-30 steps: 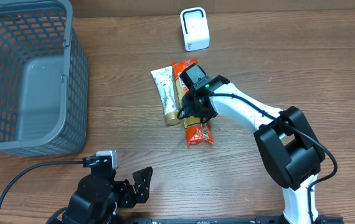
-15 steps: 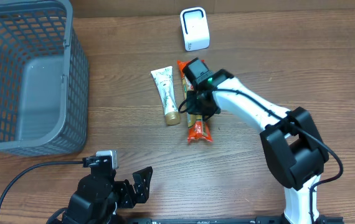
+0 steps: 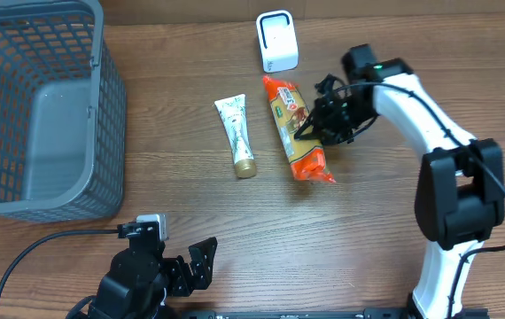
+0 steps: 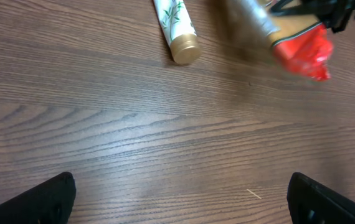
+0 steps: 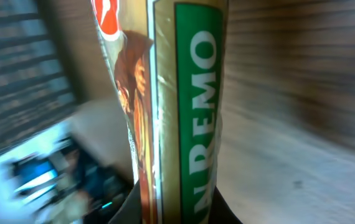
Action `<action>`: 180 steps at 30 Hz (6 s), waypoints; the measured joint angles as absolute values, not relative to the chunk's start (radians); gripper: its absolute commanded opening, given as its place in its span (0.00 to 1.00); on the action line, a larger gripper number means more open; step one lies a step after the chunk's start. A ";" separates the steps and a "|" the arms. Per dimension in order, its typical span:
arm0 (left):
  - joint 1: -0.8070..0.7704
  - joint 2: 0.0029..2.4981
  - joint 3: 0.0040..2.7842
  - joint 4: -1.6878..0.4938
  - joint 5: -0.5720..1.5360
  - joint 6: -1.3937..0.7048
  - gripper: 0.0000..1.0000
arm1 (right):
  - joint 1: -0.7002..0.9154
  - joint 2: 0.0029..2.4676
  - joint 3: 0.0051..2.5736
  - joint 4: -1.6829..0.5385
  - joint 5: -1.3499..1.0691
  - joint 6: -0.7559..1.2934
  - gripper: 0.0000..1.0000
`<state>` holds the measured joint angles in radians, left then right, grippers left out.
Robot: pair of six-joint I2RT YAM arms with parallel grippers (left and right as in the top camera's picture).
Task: Scan the item barcode
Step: 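Grasp the spaghetti pack with the right gripper and lift it, then hold the spaghetti pack up to the scanner with the right gripper, then carry the spaghetti pack right and set it by the other items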
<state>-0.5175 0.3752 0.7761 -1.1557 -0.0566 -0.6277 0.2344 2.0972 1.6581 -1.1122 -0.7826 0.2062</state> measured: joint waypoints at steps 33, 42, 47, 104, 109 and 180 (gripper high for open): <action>-0.517 0.375 0.776 -1.156 -0.057 -0.628 0.99 | 0.139 2.100 1.658 -1.142 -1.439 0.081 0.04; -0.517 0.375 0.776 -1.156 -0.057 -0.628 1.00 | 0.139 2.100 1.658 -1.153 -1.440 0.064 0.04; -0.517 0.375 0.776 -1.156 -0.057 -0.628 1.00 | 0.139 2.100 1.659 -1.234 -1.440 0.062 0.04; -0.517 0.375 0.776 -1.156 -0.057 -0.630 0.99 | 0.141 2.103 1.665 -0.871 -1.163 0.105 0.04; -0.517 0.375 0.776 -1.156 -0.057 -0.630 1.00 | 0.144 2.103 1.665 -0.558 -0.951 0.298 0.04; -0.517 0.375 0.776 -1.156 -0.057 -0.630 1.00 | -0.479 1.934 1.669 -0.603 0.035 0.920 0.04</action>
